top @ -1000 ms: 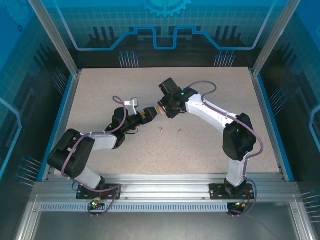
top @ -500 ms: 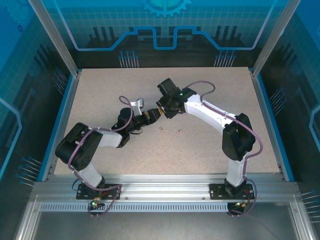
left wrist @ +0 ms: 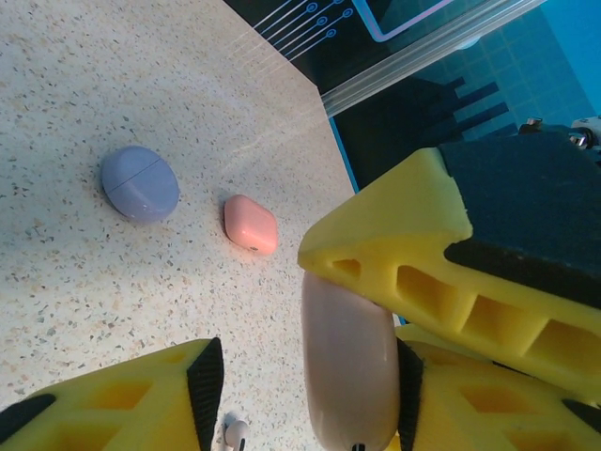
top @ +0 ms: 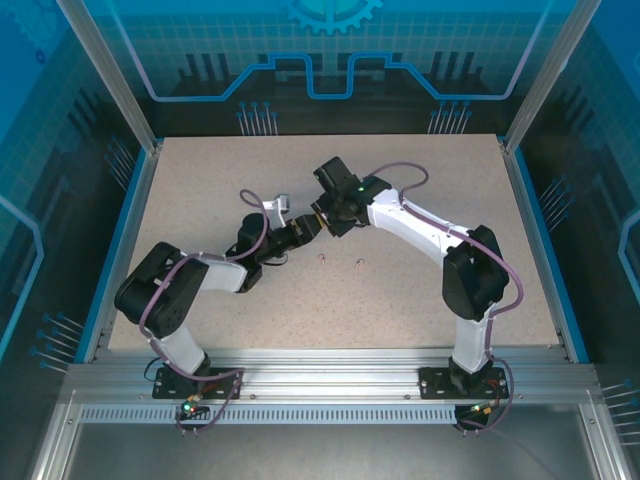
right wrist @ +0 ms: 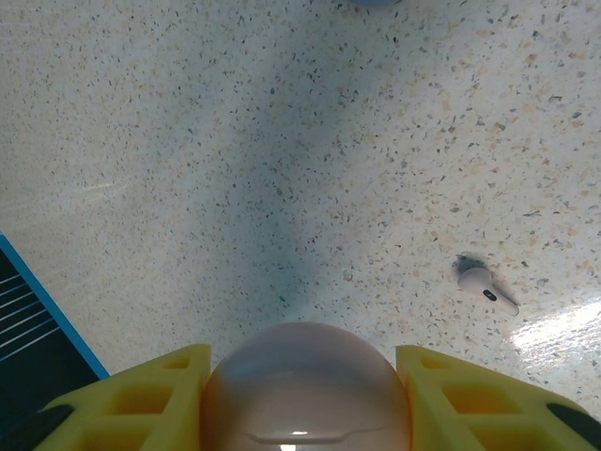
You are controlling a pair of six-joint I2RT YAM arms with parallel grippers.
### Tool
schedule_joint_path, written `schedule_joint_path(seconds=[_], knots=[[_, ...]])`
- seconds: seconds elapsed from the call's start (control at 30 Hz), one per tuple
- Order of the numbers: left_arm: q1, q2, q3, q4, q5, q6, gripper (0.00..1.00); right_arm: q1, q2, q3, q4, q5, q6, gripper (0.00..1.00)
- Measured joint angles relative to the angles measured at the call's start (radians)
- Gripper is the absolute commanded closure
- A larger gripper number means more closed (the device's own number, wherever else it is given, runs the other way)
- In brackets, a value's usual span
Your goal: Insert wireless bluetooth earbuds into charging case
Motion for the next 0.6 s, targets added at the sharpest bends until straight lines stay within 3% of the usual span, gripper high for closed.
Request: schedule_joint_path(seconds=[0.6], knots=[[-0.009,0.029,0.023,0.048,-0.007,-0.027,0.79,0.000,0.002,0.000,0.019,0.014,0.000,0.60]])
